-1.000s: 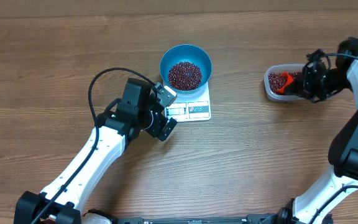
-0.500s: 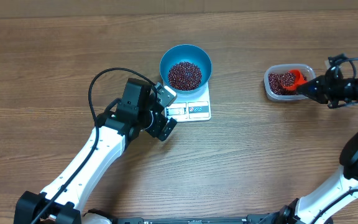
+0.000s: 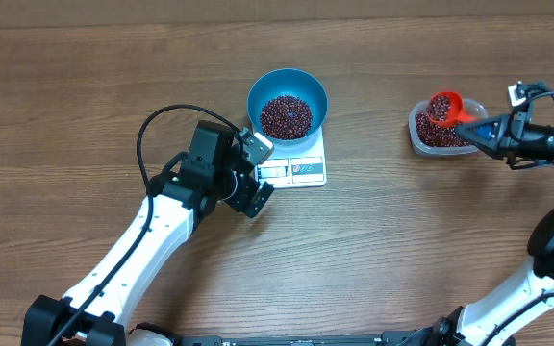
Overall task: Scoop item into bowl and weigh 150g on scale
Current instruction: 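Scoop beans and lift the filled scoop toward the bowl, then move the full scoop over the blue bowl with the right gripper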
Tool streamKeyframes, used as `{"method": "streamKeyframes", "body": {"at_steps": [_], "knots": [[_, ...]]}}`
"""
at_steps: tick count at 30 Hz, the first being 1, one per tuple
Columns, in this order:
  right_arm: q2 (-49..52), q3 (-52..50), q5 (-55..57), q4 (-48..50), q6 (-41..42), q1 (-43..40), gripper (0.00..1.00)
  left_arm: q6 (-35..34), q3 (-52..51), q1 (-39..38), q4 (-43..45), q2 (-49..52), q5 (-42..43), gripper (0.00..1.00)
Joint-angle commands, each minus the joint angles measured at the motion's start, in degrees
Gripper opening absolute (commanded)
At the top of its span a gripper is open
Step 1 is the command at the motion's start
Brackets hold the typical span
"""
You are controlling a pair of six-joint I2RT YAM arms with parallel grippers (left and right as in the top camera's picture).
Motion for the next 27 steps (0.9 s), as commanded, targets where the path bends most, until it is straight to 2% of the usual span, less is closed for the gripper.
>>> {"method": "streamKeyframes", "body": {"at_steps": [1, 11, 17, 27], "knots": [[0.0, 0.0, -4.8, -0.5, -2.4, 3.6, 0.04, -0.3, -0.6, 0.0, 0.0, 0.5, 0.7, 0.99], [0.0, 0.0, -13.7, -0.5, -1.9, 14.7, 0.04, -0.3, -0.6, 0.0, 0.0, 0.5, 0.7, 1.00], [0.0, 0.0, -20.7, 3.0, -1.2, 21.3, 0.04, -0.3, -0.6, 0.0, 0.0, 0.5, 0.7, 1.00], [0.0, 0.0, -21.9, 25.2, 22.1, 27.8, 0.04, -0.3, -0.6, 0.0, 0.0, 0.5, 0.7, 1.00]]}}
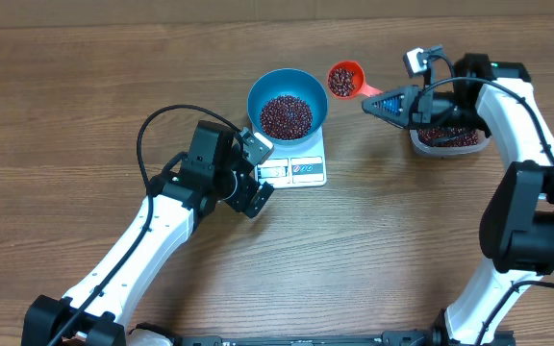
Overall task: Scoop item into bowl and weigh 150g on scale
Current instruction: 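Move the full scoop over the blue bowl with the right gripper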
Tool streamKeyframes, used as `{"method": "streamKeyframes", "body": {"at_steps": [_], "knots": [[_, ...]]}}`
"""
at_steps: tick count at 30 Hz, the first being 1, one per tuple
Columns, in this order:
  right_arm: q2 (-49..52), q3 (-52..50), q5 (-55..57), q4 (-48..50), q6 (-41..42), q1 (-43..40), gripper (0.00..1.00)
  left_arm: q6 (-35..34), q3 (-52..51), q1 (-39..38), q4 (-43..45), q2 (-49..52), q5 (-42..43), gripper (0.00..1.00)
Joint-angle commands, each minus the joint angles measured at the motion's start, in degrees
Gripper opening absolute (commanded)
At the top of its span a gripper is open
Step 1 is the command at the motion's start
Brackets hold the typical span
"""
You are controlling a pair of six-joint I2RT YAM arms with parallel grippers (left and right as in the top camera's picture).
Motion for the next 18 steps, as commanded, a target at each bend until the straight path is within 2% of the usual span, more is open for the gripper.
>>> {"method": "streamKeyframes", "body": {"at_steps": [1, 6, 8, 13, 18], "knots": [[0.0, 0.2, -1.5, 8.7, 14.6, 2.5, 0.04, -0.3, -0.6, 0.0, 0.0, 0.5, 0.7, 1.00], [0.0, 0.2, 12.8, 23.8, 34.1, 5.9, 0.04, -0.3, -0.6, 0.0, 0.0, 0.5, 0.7, 1.00], [0.0, 0.2, 19.3, 27.7, 39.1, 7.3, 0.04, -0.3, -0.6, 0.0, 0.0, 0.5, 0.7, 0.99], [0.0, 0.4, 32.2, 29.1, 40.8, 10.6, 0.04, -0.3, -0.6, 0.0, 0.0, 0.5, 0.7, 1.00], [0.0, 2.1, 40.1, 28.7, 39.9, 13.7, 0.04, -0.3, -0.6, 0.0, 0.0, 0.5, 0.7, 1.00]]}}
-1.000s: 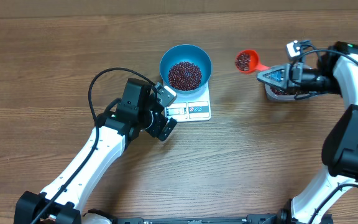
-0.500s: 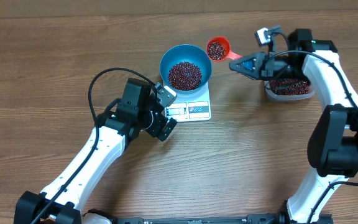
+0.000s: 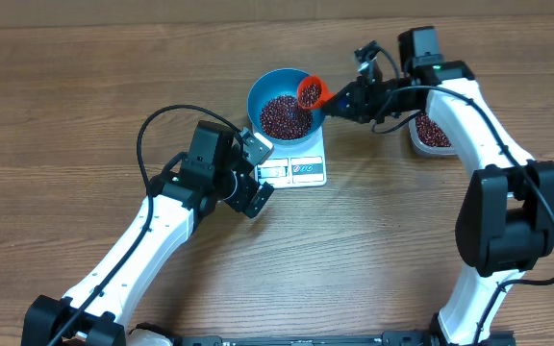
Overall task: Scoop item into bowl and weigh 150g on scale
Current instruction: 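Move the full scoop over the blue bowl with the right gripper, then tip the scoop to pour beans into the blue bowl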
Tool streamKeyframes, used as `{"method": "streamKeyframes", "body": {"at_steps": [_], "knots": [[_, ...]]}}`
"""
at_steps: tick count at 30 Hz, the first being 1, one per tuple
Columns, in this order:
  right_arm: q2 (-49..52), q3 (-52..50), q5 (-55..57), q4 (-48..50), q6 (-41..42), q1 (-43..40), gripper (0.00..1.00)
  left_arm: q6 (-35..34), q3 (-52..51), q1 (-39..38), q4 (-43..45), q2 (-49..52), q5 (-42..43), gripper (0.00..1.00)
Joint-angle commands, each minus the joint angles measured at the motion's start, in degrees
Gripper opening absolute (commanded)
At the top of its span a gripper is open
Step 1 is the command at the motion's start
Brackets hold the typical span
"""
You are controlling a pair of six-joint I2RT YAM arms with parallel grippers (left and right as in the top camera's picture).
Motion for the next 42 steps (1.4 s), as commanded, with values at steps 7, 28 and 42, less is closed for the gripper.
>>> {"method": "streamKeyframes", "body": {"at_steps": [7, 28, 42], "knots": [[-1.3, 8.6, 27.0, -8.0, -2.3, 7.3, 0.04, -0.3, -0.5, 0.0, 0.0, 0.5, 0.6, 1.00], [-7.0, 9.5, 86.5, -8.3, -2.3, 29.7, 0.04, -0.3, -0.5, 0.0, 0.0, 0.5, 0.6, 1.00], [-7.9, 9.5, 81.2, -7.2, -2.6, 31.4, 0.04, -0.3, -0.5, 0.0, 0.0, 0.5, 0.6, 1.00]]}}
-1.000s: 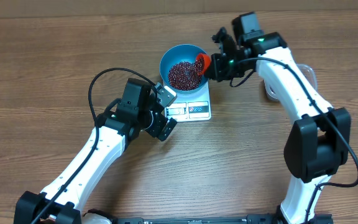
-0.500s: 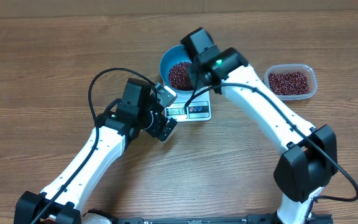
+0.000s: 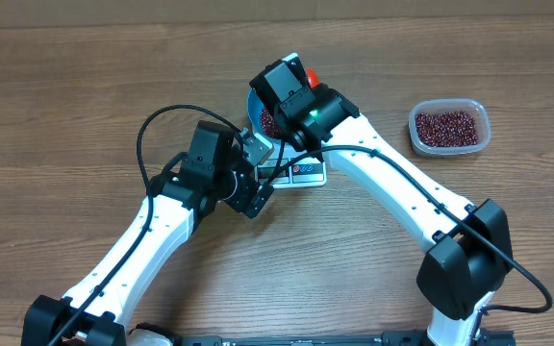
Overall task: Scoop item into bowl and weigh 150g on scale
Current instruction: 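Tip the scoop to pour beans into the blue bowl, then return the scoop right and dip it into the bean tub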
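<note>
The blue bowl (image 3: 254,104) of dark red beans (image 3: 266,122) stands on the white scale (image 3: 308,171). My right arm reaches across from the right, and its wrist covers most of the bowl. My right gripper (image 3: 301,85) is over the bowl, its fingers hidden under the wrist. Only a tip of the red scoop (image 3: 312,72) shows past it at the bowl's far rim. My left gripper (image 3: 258,197) rests low at the scale's front left corner, and its jaws are not readable.
A clear plastic tub (image 3: 449,128) of the same beans sits at the right of the wooden table (image 3: 85,86). The left arm's black cable (image 3: 152,130) loops up beside its wrist.
My right arm has swung further left. The scoop was tilted at the bowl's right rim, and now the wrist is right over the bowl with only the scoop's tip showing. The left arm is unmoved.
The right gripper first held a full scoop over the tub at the right. It then held the scoop between tub and bowl, then at the bowl's right rim, and now over the bowl. The left arm stayed by the scale throughout.
</note>
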Tool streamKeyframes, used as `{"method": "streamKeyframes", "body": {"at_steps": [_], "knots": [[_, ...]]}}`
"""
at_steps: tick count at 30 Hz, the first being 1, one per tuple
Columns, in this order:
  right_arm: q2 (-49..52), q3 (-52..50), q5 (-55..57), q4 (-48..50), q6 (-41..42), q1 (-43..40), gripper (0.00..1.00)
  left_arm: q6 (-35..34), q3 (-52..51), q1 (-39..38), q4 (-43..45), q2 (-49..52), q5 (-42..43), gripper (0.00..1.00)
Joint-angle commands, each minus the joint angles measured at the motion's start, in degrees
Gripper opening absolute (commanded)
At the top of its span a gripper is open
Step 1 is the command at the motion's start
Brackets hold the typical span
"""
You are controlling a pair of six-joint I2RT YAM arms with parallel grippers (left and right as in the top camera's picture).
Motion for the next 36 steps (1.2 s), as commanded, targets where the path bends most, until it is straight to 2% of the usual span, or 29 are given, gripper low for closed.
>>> {"method": "streamKeyframes", "body": {"at_steps": [1, 7, 12, 13, 15, 20, 28, 32, 36], "knots": [[-3.4, 2.0, -3.3, 0.7, 0.2, -0.2, 0.04, -0.3, -0.5, 0.0, 0.0, 0.5, 0.6, 1.00], [-8.8, 2.0, -9.3, -0.4, 3.1, -2.1, 0.04, -0.3, -0.5, 0.0, 0.0, 0.5, 0.6, 1.00], [-14.7, 2.0, -25.0, -1.9, 3.3, -8.8, 0.04, -0.3, -0.5, 0.0, 0.0, 0.5, 0.6, 0.99], [-16.7, 2.0, -32.6, -3.2, 3.3, -12.6, 0.04, -0.3, -0.5, 0.0, 0.0, 0.5, 0.6, 1.00], [-18.3, 2.0, -40.5, -5.8, 3.3, -17.0, 0.04, -0.3, -0.5, 0.0, 0.0, 0.5, 0.6, 1.00], [-19.2, 2.0, -54.2, -16.1, 3.2, -30.7, 0.04, -0.3, -0.5, 0.0, 0.0, 0.5, 0.6, 1.00], [-19.2, 2.0, -55.9, -30.6, -0.1, -44.6, 0.04, -0.3, -0.5, 0.0, 0.0, 0.5, 0.6, 1.00], [-19.2, 2.0, -55.9, -31.8, -0.7, -47.9, 0.04, -0.3, -0.5, 0.0, 0.0, 0.5, 0.6, 1.00], [-19.2, 2.0, -54.0, -29.1, -1.4, -49.3, 0.04, -0.3, -0.5, 0.0, 0.0, 0.5, 0.6, 1.00]]}}
